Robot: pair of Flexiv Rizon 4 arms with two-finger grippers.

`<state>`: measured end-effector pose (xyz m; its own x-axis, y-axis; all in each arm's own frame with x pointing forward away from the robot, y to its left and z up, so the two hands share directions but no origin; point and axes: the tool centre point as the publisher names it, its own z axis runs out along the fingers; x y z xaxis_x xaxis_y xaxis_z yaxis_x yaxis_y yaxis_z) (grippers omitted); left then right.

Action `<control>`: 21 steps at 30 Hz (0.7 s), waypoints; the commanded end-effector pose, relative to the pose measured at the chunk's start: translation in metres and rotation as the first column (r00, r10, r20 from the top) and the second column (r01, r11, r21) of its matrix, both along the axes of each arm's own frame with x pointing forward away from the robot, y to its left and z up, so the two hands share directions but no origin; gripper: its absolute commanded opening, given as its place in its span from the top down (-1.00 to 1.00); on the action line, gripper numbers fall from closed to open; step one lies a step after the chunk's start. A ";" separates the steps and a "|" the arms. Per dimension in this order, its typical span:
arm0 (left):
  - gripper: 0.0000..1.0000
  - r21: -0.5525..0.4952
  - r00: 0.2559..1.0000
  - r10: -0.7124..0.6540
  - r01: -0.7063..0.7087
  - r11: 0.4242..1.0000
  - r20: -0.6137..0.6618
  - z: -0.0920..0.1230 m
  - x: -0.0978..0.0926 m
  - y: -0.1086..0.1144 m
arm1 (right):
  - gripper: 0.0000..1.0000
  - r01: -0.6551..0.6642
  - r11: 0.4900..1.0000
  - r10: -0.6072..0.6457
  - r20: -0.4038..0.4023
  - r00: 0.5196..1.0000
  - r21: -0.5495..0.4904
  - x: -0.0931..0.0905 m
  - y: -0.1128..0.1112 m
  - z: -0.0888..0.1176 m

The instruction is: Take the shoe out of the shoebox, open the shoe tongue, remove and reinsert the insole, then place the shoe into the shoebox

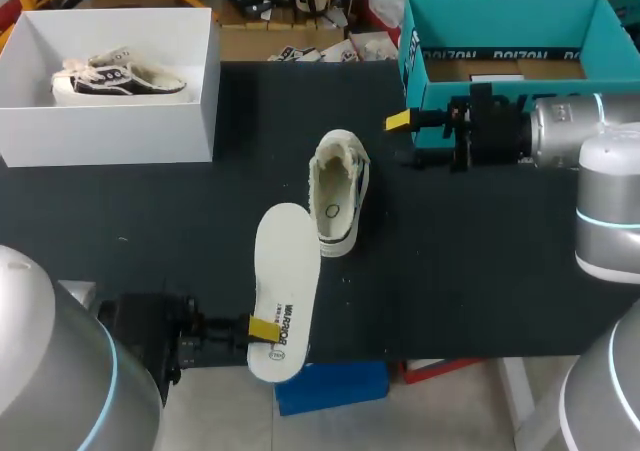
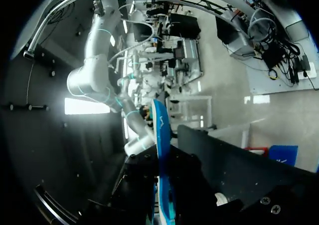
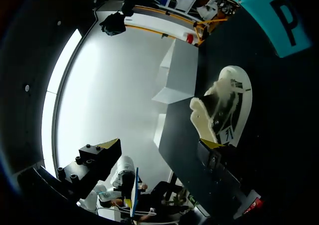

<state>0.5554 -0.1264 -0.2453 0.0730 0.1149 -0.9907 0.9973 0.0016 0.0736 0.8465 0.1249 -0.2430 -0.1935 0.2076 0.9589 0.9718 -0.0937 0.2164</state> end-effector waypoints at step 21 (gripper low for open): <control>1.00 -0.017 0.988 0.082 -0.081 0.997 0.133 -0.048 0.118 -0.027 | -1.00 0.004 1.000 -0.004 0.000 1.000 0.000 -0.001 0.001 -0.001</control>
<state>0.6377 -0.1370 -0.2878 0.1909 0.1251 -0.9736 0.9731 0.1060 0.2044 0.8470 0.1252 -0.2432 -0.1931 0.2068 0.9591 0.9719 -0.0937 0.2159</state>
